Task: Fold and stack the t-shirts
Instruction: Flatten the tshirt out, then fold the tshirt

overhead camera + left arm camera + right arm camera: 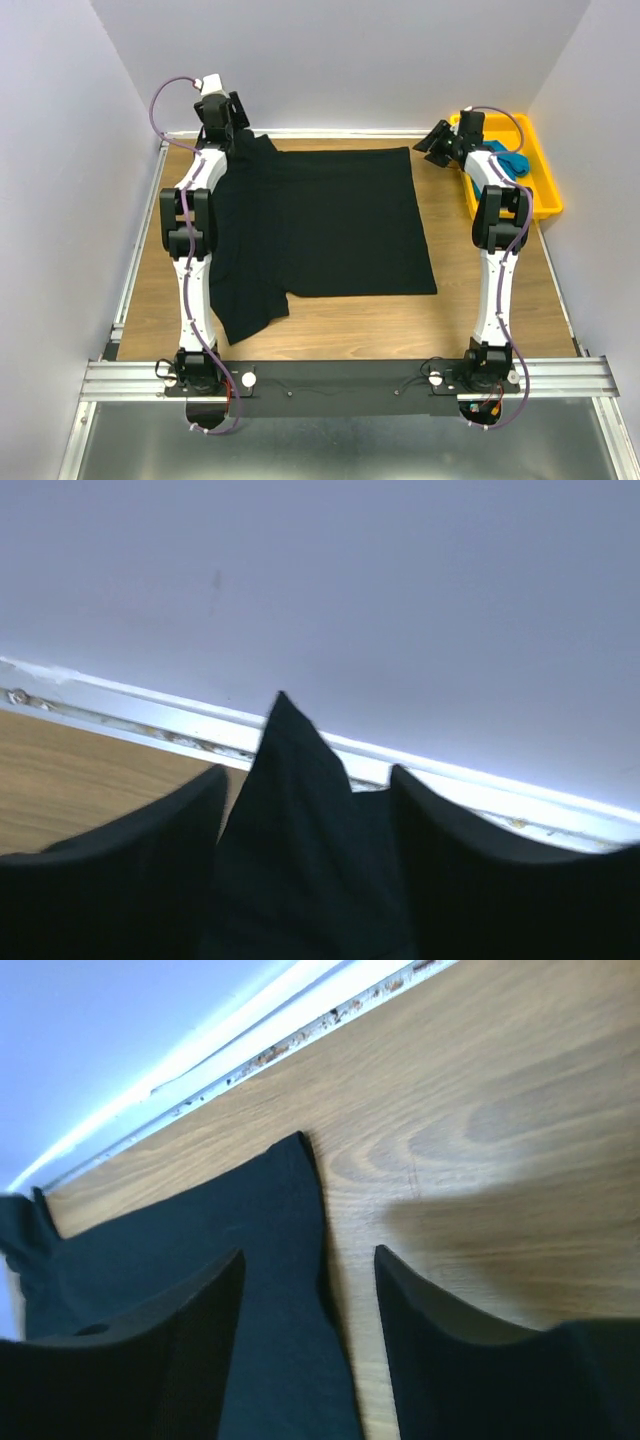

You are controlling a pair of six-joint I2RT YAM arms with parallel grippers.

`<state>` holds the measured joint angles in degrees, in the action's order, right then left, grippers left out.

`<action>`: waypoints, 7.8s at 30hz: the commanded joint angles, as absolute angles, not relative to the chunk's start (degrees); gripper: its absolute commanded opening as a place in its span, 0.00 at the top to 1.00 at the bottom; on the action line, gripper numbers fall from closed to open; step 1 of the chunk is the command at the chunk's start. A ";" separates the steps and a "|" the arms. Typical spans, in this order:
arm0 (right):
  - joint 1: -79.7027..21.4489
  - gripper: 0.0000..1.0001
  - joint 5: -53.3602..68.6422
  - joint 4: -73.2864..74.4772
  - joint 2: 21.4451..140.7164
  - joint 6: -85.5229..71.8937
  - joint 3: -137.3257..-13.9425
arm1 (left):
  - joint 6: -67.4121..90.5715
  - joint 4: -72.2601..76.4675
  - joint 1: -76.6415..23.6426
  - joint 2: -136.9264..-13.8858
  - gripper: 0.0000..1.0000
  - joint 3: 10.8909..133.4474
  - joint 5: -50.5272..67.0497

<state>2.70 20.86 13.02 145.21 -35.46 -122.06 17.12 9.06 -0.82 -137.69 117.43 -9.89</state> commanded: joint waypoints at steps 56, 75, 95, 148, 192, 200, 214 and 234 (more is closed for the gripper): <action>-8.78 0.16 -0.88 45.36 85.60 -26.73 -54.38 | 30.67 -37.18 -11.96 -78.05 0.24 50.16 0.48; -10.90 0.17 -1.39 36.39 94.40 -29.97 -53.01 | 34.36 -31.46 -0.44 -86.75 0.40 46.94 -4.48; -9.14 0.21 -7.20 37.62 109.06 -19.43 -85.50 | 30.42 -23.73 4.14 -94.11 0.21 69.94 -5.18; -9.05 0.26 -5.10 36.30 122.69 -17.75 -97.21 | 21.89 -27.07 -1.67 -133.77 0.43 106.08 -11.34; -3.34 0.55 -5.36 31.73 143.61 -14.94 -128.58 | 16.08 -28.48 -2.72 -136.85 1.00 110.57 -15.47; -3.08 0.56 -4.92 28.83 147.74 -12.83 -130.43 | 16.26 -27.95 -2.72 -136.58 1.00 110.04 -14.86; -3.08 0.56 -3.60 26.63 151.44 -10.81 -130.34 | 16.35 -26.81 -2.72 -136.67 1.00 110.04 -14.33; -3.08 0.99 -2.99 26.63 148.80 -8.79 -126.12 | 16.35 -26.10 -2.29 -136.50 1.00 110.39 -13.27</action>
